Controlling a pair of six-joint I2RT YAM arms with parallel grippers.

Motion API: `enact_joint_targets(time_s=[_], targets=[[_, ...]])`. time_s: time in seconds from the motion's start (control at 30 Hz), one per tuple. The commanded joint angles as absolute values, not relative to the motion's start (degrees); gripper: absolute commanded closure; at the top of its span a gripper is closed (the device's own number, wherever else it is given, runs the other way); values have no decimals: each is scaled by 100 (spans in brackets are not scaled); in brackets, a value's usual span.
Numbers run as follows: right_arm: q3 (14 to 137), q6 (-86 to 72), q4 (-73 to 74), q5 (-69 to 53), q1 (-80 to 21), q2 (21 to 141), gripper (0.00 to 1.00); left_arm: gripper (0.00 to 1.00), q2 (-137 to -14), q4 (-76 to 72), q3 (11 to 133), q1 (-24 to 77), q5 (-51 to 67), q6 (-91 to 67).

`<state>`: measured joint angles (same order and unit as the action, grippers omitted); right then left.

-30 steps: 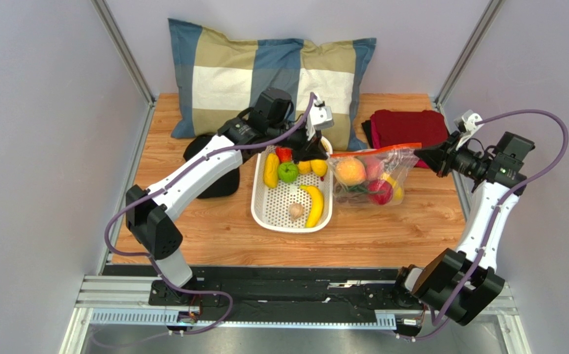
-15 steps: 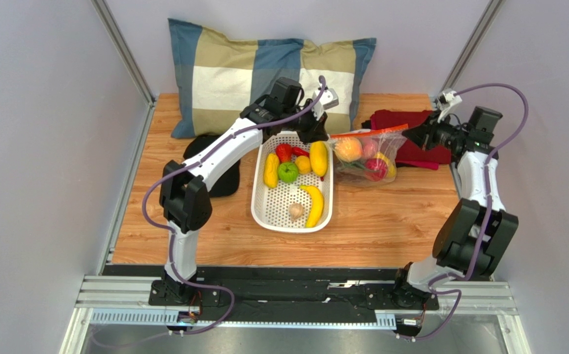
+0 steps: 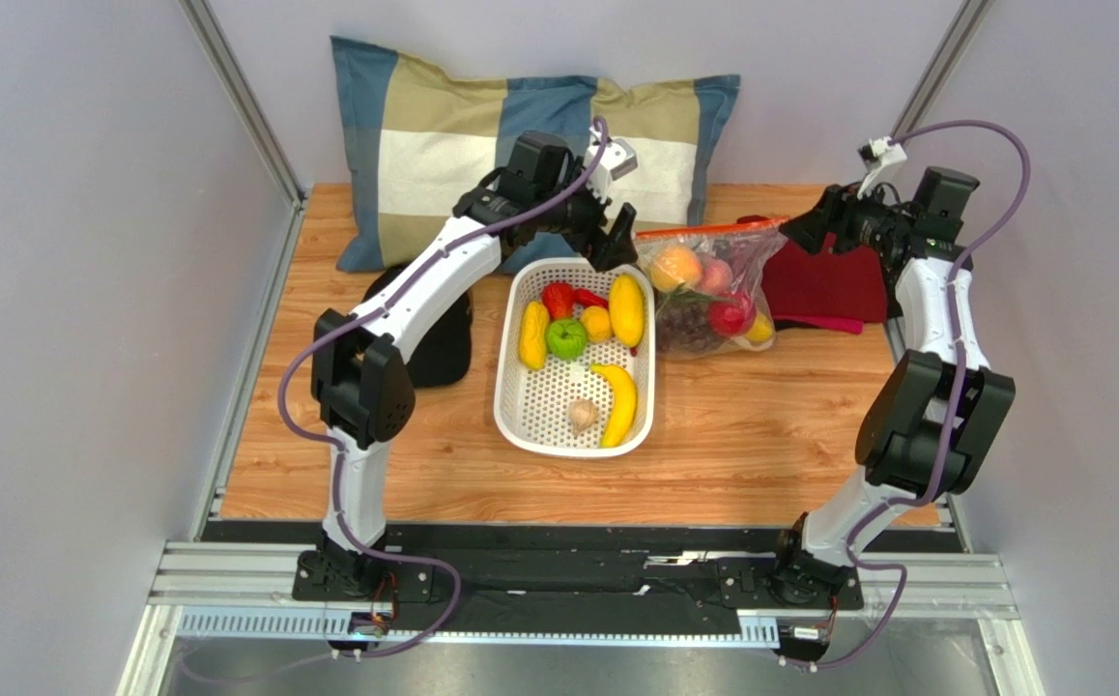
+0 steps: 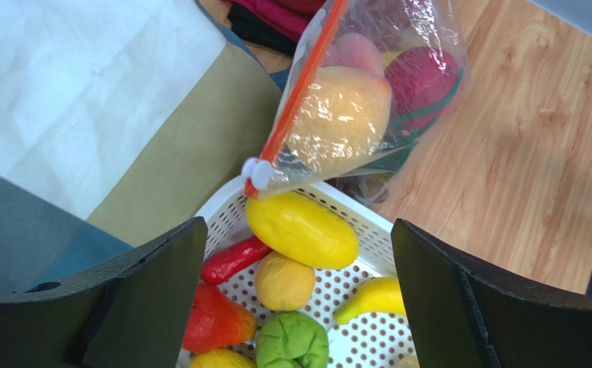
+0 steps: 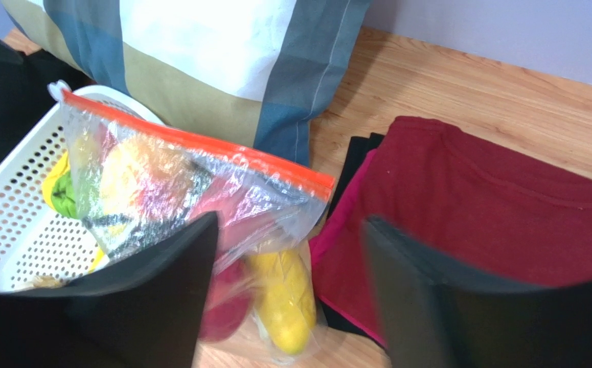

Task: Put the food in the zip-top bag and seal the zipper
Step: Place the zipper food storage bag at the center of the board, then reset both arms

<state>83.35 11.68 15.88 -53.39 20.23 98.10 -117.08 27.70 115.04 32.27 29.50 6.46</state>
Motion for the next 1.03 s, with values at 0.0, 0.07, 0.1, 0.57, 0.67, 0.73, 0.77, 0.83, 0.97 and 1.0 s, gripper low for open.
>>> enact_joint_targets(time_s=[0.0, 0.07, 0.1, 0.57, 0.67, 0.73, 0.77, 0.83, 0.97, 1.0], targets=[[8718, 1038, 1819, -5186, 2258, 9239, 7, 1, -10646, 2987, 11426, 2945, 3006, 115], [8885, 1020, 2116, -5177, 2355, 9080, 1, 1, -10390, 3363, 11382, 2629, 3032, -182], [8981, 1028, 2283, -5151, 2425, 8940, 0, 1, -10171, 3549, 11408, 2489, 3041, -280], [7719, 1204, 5027, -4000, 1417, 6788, 0, 1, -7437, 5968, 8909, 686, 2250, 913], [6910, 1239, 5062, -3491, 898, 6461, 0, 1, -6813, 5811, 7906, 545, 2031, 993], [6419, 1283, 5036, -3209, 695, 6232, 0, 1, -6461, 5696, 7482, 536, 1794, 958], [6303, 1309, 5010, -3121, 651, 6171, 0, 1, -6373, 5634, 7158, 536, 1749, 915], [6013, 1371, 4966, -2892, 571, 6065, 0, 1, -6197, 5555, 6901, 536, 1688, 835], [5784, 1433, 4861, -2664, 475, 6021, 0, 1, -5951, 5248, 6435, 536, 1696, 633], [5783, 1441, 4860, -2593, 405, 6012, 0, 1, -5907, 5212, 6416, 536, 1522, 615]])
